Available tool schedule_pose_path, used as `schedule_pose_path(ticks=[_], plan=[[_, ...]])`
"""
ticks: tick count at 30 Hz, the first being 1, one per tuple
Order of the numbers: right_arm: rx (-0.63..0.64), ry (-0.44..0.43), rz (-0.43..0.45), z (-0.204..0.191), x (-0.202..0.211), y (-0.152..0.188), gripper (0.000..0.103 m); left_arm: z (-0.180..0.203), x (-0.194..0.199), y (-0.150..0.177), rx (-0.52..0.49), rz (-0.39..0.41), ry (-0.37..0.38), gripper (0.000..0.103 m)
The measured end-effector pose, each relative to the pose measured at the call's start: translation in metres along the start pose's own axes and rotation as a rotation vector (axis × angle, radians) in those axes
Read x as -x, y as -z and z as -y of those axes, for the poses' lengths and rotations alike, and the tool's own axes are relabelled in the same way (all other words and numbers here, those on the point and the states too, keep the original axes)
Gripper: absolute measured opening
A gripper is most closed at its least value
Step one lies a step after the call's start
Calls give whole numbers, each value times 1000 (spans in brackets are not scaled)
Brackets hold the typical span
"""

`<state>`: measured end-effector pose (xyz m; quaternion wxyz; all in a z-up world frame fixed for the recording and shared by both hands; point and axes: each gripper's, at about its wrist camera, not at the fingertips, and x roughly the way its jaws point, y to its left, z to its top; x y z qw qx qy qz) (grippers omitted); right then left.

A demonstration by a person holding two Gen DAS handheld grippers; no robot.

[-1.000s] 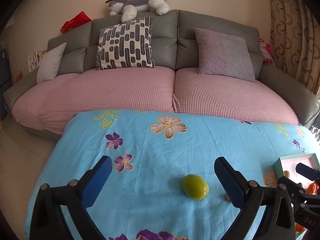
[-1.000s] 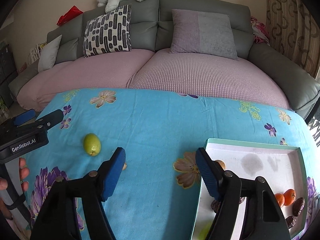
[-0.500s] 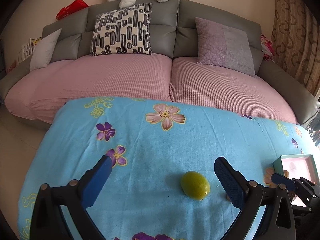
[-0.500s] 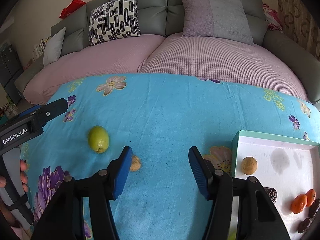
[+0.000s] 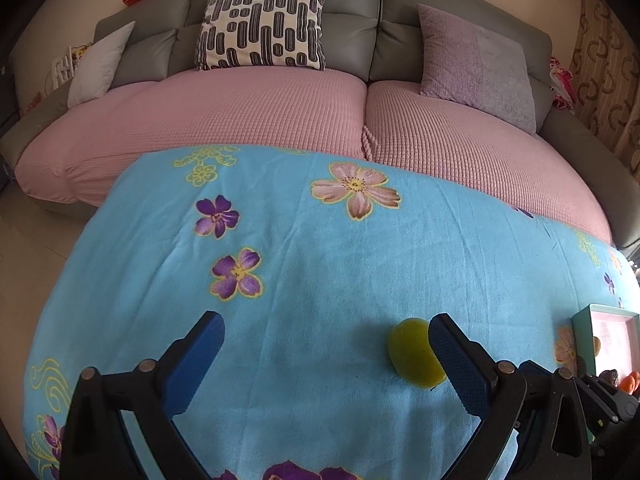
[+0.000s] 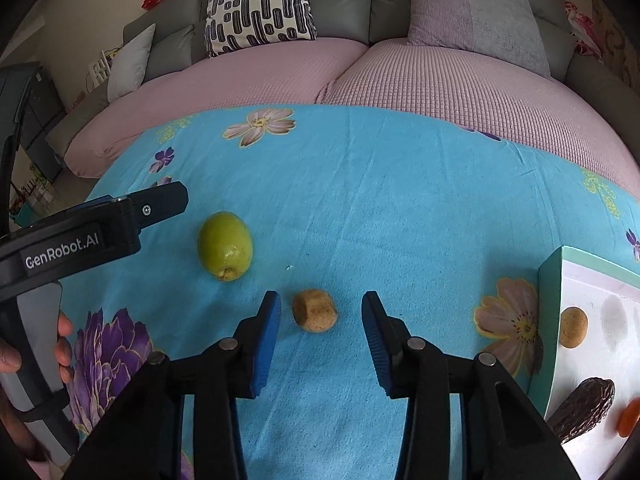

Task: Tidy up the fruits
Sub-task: 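Close the right tool on the small tan wrinkled fruit, then close the left tool on the green oval fruit while the right tool holds the tan fruit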

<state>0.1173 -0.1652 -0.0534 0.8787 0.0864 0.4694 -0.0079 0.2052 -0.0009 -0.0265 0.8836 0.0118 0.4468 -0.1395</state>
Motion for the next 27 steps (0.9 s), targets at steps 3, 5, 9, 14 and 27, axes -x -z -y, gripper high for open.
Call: schedule_pose_path(ticks=[3,5,9,14,27], plan=[[4,-1,-8,-2,-4,0,32,-2,0,0,7,-1,-2,103],[0,-8,-16,-2,-6,1,29,1,0,-1,-6,-1,-8,103],[-19,-20,-23,-1,-8,3,25,7,2,-2,-32,5,-2,103],[-36,-41,-17,2,-5,3,25,17,1,-2,-62,10,24,103],[-213,35,-7,58,28,10,25,59,-20,7,-191,-37,23,103]])
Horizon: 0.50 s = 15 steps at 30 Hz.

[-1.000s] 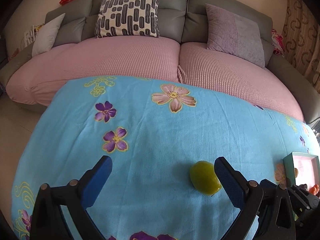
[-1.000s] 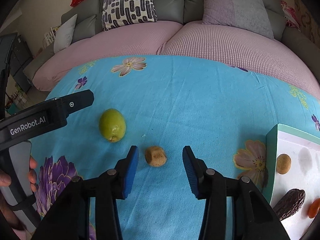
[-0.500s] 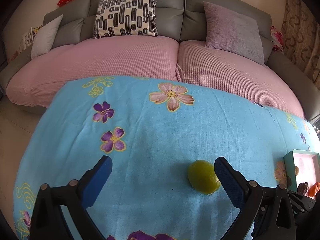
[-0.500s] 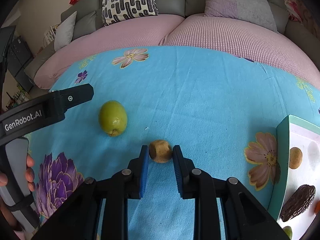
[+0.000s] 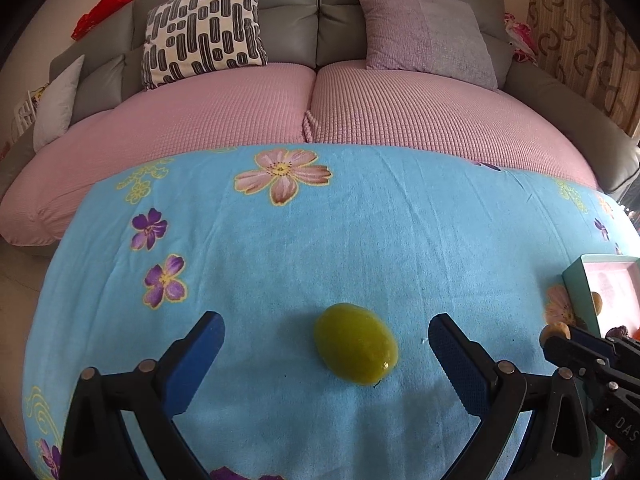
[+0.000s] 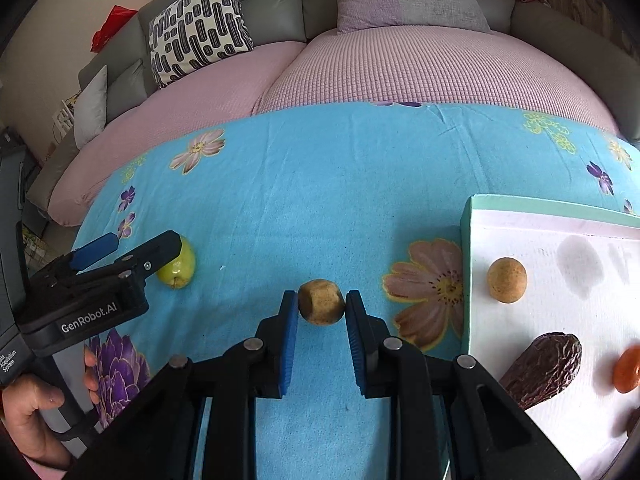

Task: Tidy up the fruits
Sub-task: 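Close the left tool on the green oval fruit while the right tool holds the tan fruit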

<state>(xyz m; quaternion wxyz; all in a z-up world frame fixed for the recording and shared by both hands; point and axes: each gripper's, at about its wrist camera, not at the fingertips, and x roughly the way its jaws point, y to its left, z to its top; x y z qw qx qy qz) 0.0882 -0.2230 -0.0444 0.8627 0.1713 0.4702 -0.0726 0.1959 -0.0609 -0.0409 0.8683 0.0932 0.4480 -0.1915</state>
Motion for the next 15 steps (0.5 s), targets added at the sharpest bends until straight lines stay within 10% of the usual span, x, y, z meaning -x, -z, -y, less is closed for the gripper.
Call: schedule_pose_path(ticks=[15], plan=[[-34,44,63,21,32,-6,25,3,-31,21,73,-87,-37,103]])
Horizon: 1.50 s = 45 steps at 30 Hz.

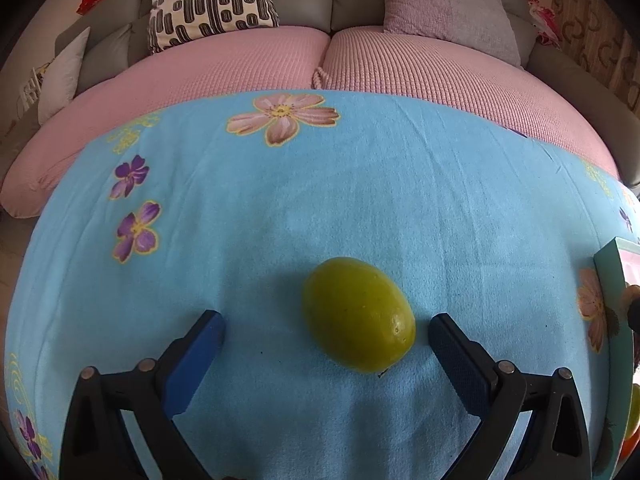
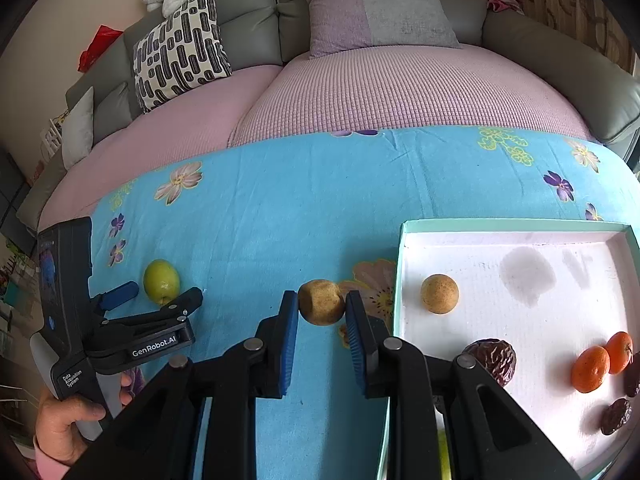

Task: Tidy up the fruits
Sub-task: 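Close the left tool on the green oval fruit while the right tool holds the tan fruit, then carry the green fruit and the tan fruit over the white tray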

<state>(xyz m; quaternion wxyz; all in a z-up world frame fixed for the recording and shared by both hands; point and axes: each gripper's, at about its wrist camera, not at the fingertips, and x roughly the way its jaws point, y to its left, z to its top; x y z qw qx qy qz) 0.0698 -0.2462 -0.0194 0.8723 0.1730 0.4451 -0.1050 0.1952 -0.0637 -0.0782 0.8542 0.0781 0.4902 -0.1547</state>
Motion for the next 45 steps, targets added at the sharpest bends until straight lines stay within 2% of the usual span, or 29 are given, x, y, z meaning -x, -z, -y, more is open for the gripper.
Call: schedule_pose_path(ticks=[8,13,16,17,20,22,24,29,35,39,45], plan=[[-19,-12,9,4,6,1,25,3,5,14,90,29,-61,103],[-34,-21,12,7,7,1,25,6,6,12,82,-4,-88,103],[-45,-28,12,10,7,1,25,11,4,2,50,-62,-85,100],[-48,-29,13,10,8,1,25,13,5,1,33,-66,-79,97],[-57,-34,16,12,9,0,25,18,11,-1,1,-39,-92,75],[-63,-39,17,13,10,0,25,21,13,-3,-4,-49,-76,53],[-65,-41,18,13,10,0,25,25,14,-4,-13,-58,-73,46],[-69,-48,22,15,12,0,25,26,18,-8,-18,-74,-80,46],[-82,-47,32,20,15,-2,25,22,39,-21,7,-56,-17,46],[-105,-35,53,30,23,-4,25,31,65,-28,0,-8,43,46],[-150,46,80,60,38,-6,25,55,99,-34,-50,43,112,46]])
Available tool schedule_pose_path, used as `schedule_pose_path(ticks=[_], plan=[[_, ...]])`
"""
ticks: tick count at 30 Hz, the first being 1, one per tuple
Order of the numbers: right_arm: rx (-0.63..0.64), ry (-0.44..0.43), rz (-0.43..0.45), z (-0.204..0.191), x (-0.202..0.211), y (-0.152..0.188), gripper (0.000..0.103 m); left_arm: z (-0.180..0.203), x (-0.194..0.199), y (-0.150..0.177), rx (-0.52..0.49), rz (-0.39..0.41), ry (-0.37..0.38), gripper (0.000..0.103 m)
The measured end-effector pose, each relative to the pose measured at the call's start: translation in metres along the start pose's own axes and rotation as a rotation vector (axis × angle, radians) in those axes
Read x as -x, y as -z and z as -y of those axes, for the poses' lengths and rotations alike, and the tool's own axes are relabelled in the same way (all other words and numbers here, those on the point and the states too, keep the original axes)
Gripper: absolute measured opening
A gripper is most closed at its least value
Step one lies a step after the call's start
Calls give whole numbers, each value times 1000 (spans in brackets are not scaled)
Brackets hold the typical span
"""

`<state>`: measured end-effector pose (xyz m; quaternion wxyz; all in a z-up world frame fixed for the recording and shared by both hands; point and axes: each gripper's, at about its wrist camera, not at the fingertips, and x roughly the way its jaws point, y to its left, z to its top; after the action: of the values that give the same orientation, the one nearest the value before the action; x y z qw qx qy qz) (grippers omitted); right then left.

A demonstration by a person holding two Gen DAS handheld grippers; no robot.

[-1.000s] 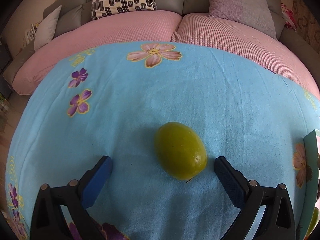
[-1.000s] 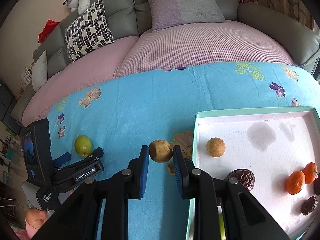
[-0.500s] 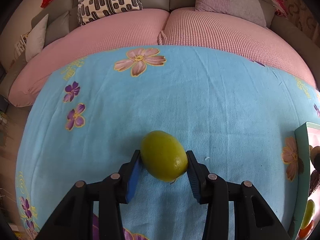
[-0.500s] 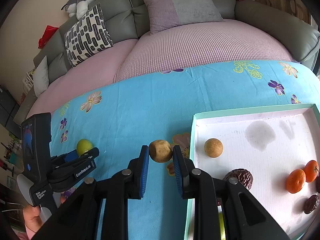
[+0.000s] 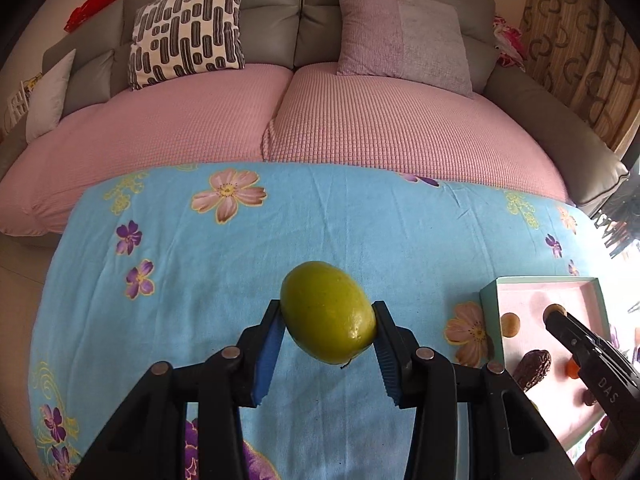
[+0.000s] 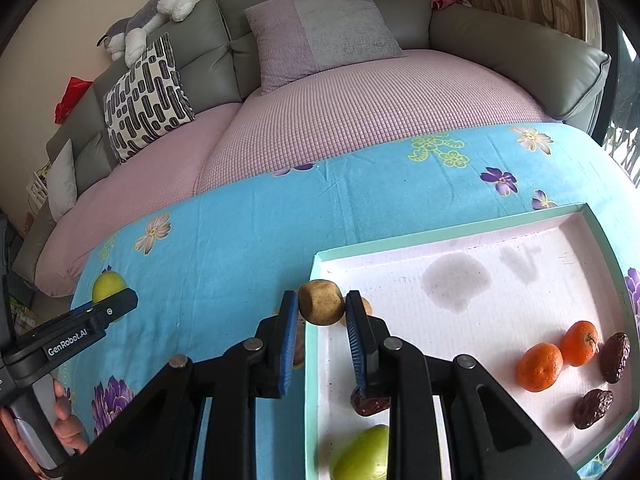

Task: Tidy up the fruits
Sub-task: 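Carry the green fruit and the tan fruit over the white tray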

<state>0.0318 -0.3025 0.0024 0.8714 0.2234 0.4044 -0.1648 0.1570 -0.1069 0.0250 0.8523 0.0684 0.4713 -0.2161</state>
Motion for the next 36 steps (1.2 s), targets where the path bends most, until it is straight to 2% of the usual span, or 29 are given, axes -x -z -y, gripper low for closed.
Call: schedule_pose_path(ticks=[5,9,14,18,27,33,36], plan=[[-70,100,18,43,15,-5,25,29,17,-2,-43,12,95,46],[-129,173,37,78,31,-6,25,59,26,2,-108,20,128,46],[-195,231,61,112,45,-7,25,97,20,10,-165,-28,209,46],[-228,238,70,129,49,-10,25,131,9,12,-212,-62,262,46],[-136,252,46,153,41,-26,25,203,-32,16,-354,-117,221,46],[-118,243,-10,171,16,-25,25,217,-65,18,-368,-189,189,46],[-110,242,-33,178,6,-22,25,223,-79,20,-372,-225,198,46]])
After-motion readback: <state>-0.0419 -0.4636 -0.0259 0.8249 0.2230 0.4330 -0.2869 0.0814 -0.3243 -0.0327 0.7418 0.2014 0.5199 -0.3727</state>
